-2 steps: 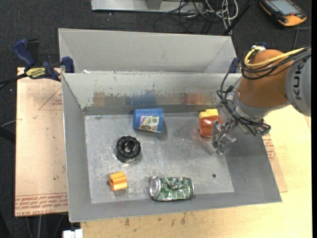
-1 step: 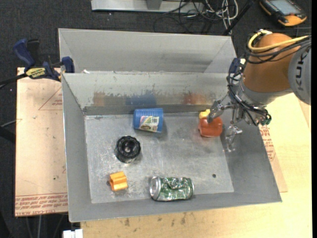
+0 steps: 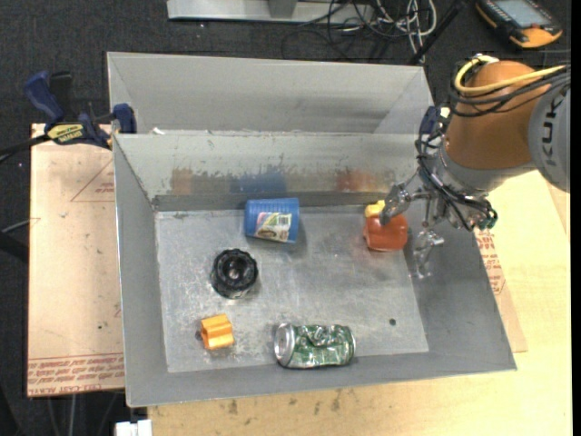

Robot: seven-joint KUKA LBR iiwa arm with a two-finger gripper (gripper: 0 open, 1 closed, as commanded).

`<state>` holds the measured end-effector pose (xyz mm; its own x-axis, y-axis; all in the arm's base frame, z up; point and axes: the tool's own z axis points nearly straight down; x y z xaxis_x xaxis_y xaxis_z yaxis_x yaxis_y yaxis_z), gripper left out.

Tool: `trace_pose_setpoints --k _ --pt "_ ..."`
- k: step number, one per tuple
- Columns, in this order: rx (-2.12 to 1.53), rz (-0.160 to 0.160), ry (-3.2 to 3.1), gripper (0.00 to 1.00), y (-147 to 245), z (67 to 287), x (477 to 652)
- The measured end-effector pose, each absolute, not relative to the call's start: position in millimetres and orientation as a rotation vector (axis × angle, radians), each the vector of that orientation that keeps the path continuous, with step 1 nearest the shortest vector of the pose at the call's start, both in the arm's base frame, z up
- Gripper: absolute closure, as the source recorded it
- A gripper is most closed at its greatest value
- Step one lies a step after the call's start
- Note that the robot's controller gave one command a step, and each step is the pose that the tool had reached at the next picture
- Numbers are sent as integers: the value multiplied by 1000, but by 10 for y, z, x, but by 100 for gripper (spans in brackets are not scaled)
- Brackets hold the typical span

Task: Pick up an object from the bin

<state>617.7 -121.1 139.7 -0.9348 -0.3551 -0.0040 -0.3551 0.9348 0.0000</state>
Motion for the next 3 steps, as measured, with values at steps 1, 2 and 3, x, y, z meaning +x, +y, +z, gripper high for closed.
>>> trace_pose_setpoints --k 1,2,3 --pt "-590 4 3088 0 -1199 1459 6169" --pt "-812 -9 3026 100 -1103 865 6576" --pt "-812 -9 3025 100 -1104 865 6577"
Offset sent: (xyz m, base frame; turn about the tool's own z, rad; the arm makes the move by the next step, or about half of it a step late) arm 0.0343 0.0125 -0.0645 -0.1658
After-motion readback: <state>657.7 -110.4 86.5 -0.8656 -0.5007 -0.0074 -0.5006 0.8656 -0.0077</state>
